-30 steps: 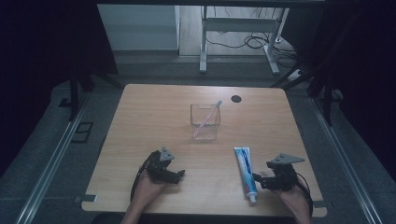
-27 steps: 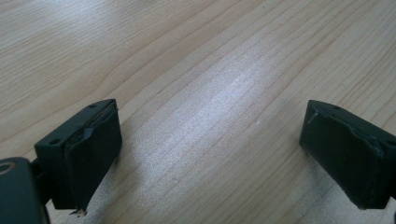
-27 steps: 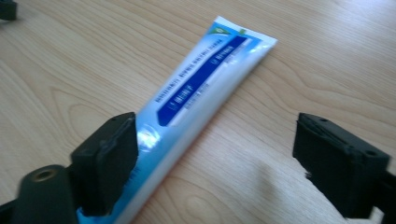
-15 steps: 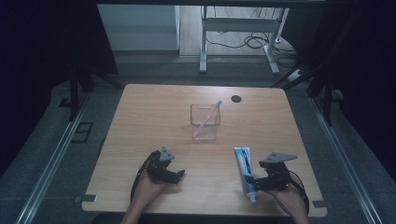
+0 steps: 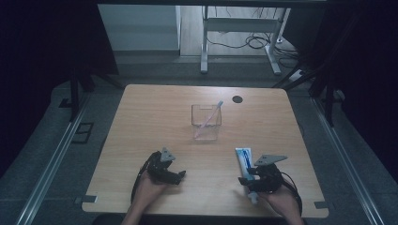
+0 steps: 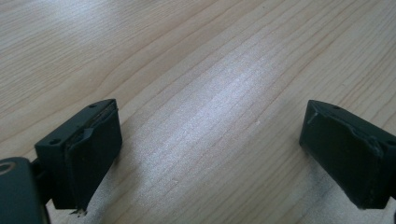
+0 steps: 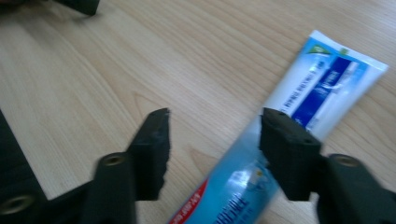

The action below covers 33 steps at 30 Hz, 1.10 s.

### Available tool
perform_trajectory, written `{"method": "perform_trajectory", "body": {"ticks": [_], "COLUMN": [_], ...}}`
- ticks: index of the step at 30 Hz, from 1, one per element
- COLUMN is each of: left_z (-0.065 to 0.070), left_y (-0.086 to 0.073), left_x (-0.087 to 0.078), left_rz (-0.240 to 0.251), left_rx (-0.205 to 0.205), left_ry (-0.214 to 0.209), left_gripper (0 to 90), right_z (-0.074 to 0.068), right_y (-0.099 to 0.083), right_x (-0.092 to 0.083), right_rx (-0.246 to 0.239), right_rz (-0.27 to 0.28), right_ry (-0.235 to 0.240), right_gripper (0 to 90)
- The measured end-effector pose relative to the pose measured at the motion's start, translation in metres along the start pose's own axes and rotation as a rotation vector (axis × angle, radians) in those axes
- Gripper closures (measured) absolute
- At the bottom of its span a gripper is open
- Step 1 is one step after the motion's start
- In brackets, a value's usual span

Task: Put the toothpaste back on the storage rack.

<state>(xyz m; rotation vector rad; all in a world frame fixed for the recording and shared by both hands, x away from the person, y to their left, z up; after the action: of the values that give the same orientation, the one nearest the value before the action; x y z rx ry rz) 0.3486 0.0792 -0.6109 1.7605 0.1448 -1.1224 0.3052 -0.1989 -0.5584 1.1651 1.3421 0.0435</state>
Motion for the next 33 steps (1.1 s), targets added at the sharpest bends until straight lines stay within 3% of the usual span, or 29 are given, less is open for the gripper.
{"method": "perform_trajectory", "body": {"ticks": [5,9,11,33], "left_z": [0.000,0.000,0.000,0.000], "left_y": [0.000,0.000,0.000,0.000], "left_x": [0.000,0.000,0.000,0.000], "left_rz": [0.000,0.000,0.000,0.000], "left_rx": [0.000,0.000,0.000,0.000], "left_ry": [0.000,0.000,0.000,0.000], "left_gripper": [5.9,5.8,5.8,5.9], "right_z": [-0.010,-0.012,-0.012,0.004], "right_y": [-0.002,-0.009,-0.013,-0.021], "right_x": [0.005,0.009,0.010,-0.003], "right_rx": [-0.041,-0.030,0.001,0.013], "right_rz": [-0.014,-0.057,-0.064,-0.069], "right_ry": [0.024,0.037,0.051,0.037], "right_gripper": [61.7,66.8,70.0,72.7]}}
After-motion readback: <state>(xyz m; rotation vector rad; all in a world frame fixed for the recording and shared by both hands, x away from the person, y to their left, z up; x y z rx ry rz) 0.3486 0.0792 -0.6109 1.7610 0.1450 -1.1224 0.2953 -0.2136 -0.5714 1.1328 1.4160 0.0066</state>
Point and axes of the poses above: each handheld gripper's, and its own axes: x roughly forward along the jaws, y roughly out of its top, z roughly to its right, the point moved 9 cm from there along x, roughly forward along the jaws, and after that the axes turned 7 degrees about y, right-handed, at the moved point
